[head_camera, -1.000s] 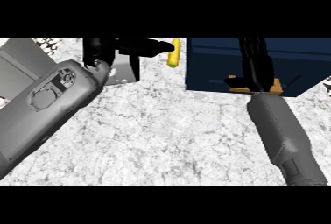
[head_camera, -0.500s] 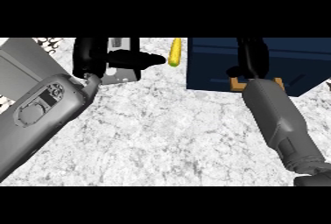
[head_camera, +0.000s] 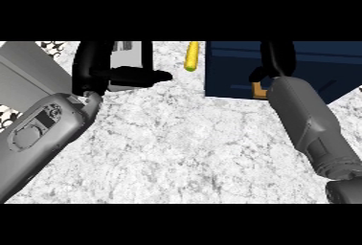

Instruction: Pick up the can, place it into the drawer and close the drawer

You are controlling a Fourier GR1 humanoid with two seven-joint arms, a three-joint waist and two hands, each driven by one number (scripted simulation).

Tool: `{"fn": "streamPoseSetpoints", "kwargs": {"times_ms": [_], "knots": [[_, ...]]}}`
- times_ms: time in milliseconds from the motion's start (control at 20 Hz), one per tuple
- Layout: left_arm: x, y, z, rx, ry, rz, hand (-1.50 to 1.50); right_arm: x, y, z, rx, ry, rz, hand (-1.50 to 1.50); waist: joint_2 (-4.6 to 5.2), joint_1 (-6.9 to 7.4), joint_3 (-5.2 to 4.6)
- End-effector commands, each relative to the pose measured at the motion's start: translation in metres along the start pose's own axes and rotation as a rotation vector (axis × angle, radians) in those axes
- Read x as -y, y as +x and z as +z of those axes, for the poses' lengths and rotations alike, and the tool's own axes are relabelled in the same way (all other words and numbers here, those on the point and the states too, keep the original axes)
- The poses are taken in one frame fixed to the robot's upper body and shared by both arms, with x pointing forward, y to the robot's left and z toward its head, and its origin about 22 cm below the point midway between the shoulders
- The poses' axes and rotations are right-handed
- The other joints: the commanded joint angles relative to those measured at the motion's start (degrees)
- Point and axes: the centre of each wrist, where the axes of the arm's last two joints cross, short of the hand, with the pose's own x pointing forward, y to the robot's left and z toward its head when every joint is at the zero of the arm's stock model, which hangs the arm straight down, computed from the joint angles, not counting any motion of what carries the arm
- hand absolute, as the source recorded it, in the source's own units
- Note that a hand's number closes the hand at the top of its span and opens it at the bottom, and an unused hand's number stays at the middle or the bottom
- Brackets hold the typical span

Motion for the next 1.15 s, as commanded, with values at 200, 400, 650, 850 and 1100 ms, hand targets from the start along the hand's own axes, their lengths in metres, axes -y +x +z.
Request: {"fn": "streamPoseSetpoints", "kwargs": {"times_ms": [200, 400, 650, 850, 1100], "knots": [[-0.002, -0.011, 0.013, -0.002, -0.005, 0.007, -1.5, 0.017, 0.033, -0.024, 0.017, -0.09, -0.292, -1.5, -0.08, 0.83, 0.1], [-0.006, -0.019, 0.012, -0.015, 0.016, 0.004, -1.5, 0.023, 0.041, -0.03, -0.01, -0.107, -0.444, -1.5, -0.02, 0.31, 0.12], [-0.012, -0.012, 0.015, -0.017, 0.016, 0.004, -1.5, 0.012, 0.045, -0.021, -0.058, -0.131, -0.596, -1.5, -0.48, -0.04, 0.11], [-0.01, -0.035, 0.025, -0.031, 0.019, -0.002, -1.5, 0.033, 0.067, -0.042, -0.094, -0.113, -0.845, -1.5, -0.77, -0.9, -0.01], [-0.021, -0.024, 0.017, -0.037, 0.045, 0.021, -1.5, 0.028, 0.051, -0.037, -0.09, -0.106, -0.86, -1.5, -0.64, -2.01, -0.09]]}}
